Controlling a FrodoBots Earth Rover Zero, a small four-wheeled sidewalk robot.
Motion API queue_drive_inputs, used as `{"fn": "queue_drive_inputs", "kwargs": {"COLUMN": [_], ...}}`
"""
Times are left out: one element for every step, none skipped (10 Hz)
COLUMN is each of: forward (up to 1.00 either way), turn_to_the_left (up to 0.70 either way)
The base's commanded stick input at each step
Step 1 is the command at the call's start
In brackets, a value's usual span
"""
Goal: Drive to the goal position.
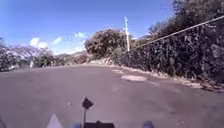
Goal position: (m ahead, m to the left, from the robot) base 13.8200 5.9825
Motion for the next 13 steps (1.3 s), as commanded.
{"fn": "queue_drive_inputs", "kwargs": {"forward": [0.50, 0.50, 0.50, 0.50, 0.50, 0.50, 0.50, 0.50, 0.50, 0.50, 0.50, 0.50, 0.50], "turn_to_the_left": [0.00, 0.00, 0.00, 0.00, 0.00, 0.00, 0.00, 0.00, 0.00, 0.00, 0.00, 0.00, 0.00]}}
